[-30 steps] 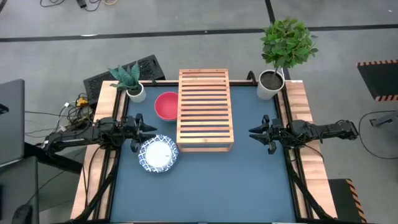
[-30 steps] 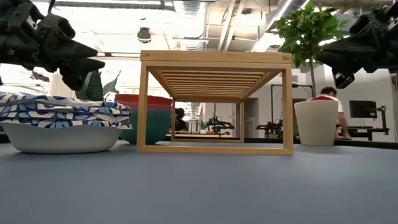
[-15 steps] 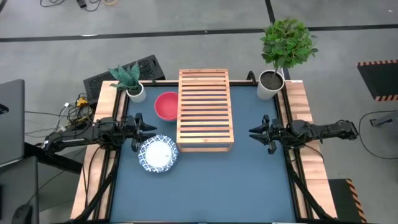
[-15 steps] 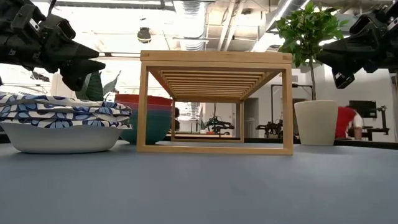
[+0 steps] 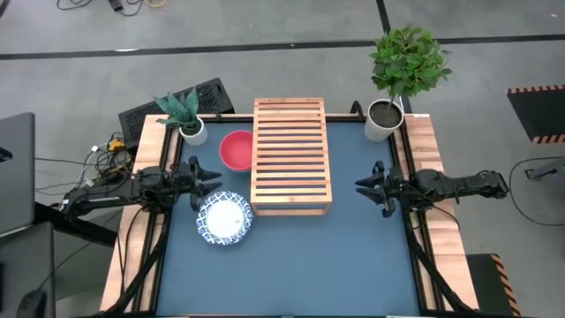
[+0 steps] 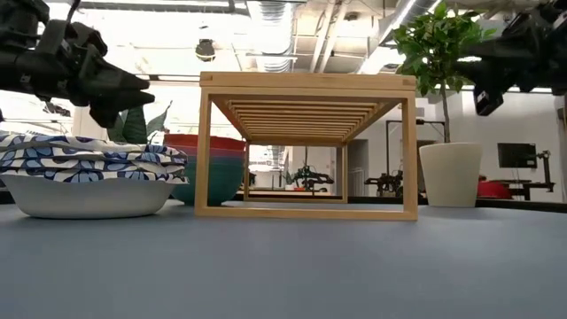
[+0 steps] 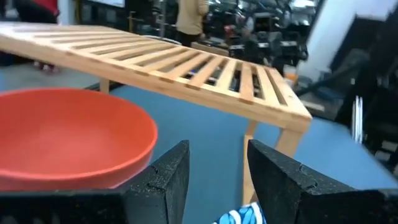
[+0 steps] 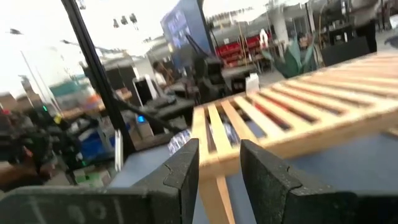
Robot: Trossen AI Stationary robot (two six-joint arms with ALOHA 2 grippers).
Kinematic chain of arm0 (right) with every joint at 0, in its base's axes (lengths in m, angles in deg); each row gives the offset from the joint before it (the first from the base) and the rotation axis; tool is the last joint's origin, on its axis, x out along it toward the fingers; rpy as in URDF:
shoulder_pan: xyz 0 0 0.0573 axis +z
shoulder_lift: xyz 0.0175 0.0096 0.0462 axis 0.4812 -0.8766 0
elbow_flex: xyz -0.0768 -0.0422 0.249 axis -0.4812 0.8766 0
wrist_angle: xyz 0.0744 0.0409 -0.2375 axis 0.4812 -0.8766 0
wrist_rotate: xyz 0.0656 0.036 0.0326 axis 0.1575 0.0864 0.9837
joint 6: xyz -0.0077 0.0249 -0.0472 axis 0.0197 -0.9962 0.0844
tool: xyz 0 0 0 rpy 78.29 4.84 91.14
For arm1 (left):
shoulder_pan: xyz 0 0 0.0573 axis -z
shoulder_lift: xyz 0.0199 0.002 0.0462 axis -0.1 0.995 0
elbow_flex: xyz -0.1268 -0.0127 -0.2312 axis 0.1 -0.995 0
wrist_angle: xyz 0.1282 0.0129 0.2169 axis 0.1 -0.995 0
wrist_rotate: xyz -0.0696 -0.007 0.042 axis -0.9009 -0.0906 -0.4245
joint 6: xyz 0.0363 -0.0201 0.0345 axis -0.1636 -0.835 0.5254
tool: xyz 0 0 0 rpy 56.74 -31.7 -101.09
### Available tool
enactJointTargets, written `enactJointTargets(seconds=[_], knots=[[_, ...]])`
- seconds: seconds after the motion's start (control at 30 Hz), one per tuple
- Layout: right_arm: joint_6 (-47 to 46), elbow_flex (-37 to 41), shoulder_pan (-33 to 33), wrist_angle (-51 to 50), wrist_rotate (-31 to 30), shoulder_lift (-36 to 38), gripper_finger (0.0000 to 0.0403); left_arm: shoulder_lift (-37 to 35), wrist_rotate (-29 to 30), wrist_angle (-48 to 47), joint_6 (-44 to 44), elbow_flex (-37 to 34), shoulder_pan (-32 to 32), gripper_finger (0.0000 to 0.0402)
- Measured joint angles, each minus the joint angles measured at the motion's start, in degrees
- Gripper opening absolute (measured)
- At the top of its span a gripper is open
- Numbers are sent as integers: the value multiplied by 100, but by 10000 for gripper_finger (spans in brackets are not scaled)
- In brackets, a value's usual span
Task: Place and stack bowls onto a shelf
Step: Put the red bowl on the shelf
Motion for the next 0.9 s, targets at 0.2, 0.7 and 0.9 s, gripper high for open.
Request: enactJointTargets(seconds=[0.2, 0.7, 0.9], knots=[[1, 0, 0, 318, 0, 1, 143, 0, 499, 57, -570, 0, 0, 147], [7, 0, 0, 342, -22, 0, 143, -2, 1402, 715, -459, -2, -2, 147], [-334, 0, 0, 339, -20, 0, 143, -2, 1365, 1277, -642, -2, -2, 147]])
